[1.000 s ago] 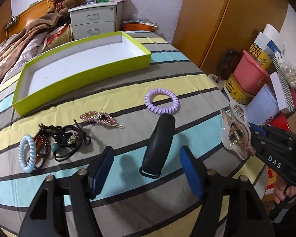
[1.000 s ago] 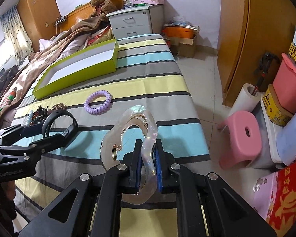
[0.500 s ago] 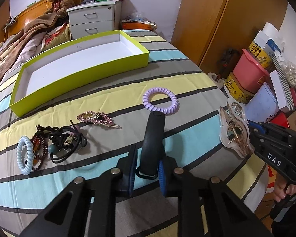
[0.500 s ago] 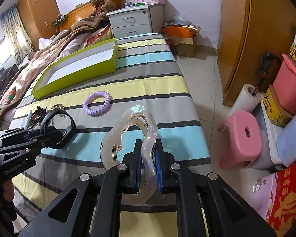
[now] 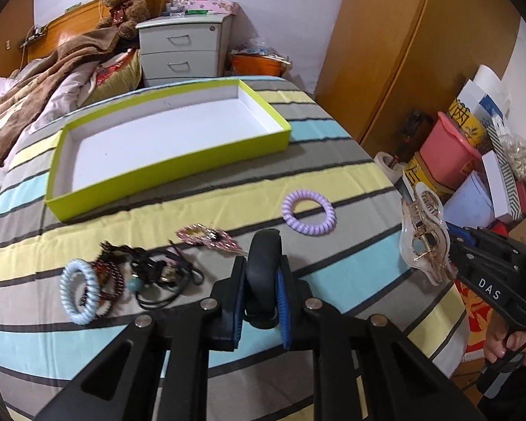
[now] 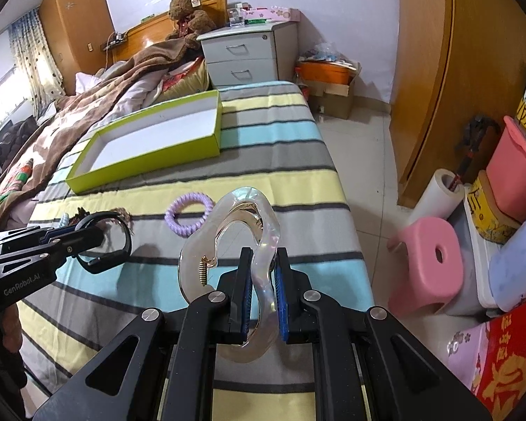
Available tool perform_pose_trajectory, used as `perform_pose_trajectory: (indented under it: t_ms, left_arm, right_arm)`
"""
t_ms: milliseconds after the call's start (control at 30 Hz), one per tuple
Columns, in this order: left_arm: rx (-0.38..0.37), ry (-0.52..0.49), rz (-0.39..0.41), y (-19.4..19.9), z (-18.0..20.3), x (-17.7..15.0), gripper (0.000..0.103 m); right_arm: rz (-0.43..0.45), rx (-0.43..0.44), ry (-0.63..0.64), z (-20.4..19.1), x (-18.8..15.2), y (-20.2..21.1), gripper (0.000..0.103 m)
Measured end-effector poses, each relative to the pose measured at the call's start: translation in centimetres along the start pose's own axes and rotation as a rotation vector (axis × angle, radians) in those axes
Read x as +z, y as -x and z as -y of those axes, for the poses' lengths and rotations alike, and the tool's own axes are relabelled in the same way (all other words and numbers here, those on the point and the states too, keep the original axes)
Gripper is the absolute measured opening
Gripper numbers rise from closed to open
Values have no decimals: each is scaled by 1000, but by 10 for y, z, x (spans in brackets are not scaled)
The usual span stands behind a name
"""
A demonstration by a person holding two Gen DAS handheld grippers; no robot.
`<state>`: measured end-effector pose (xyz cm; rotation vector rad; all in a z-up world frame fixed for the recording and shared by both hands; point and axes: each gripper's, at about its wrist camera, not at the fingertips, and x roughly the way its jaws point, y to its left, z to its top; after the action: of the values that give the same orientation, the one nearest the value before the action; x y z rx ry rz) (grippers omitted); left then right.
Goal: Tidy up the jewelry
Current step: 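Lift the claw clip with the right gripper while the left gripper grasps the black band, then carry the claw clip and black band over the green box lid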
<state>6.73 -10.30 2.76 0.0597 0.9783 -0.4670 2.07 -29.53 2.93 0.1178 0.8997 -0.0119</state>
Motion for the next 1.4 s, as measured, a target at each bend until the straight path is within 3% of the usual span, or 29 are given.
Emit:
perform_pose_trajectory:
  t_ms: [367,700,1033,1400]
  left_arm:
    - [24,45,59,17,-27,18,17]
    - [44,102,119,30,-61,47,17]
    - [55,146,148,31,-100,80,17]
    - [44,221,119,4,-142,107,17]
  right_arm:
    - [45,9,40,-16,26,6,12]
    - [89,37,101,-38,75,0,12]
    - [65,82,154,-60,129,-33,12]
    - [-15,120,171,-76,168,-92,12]
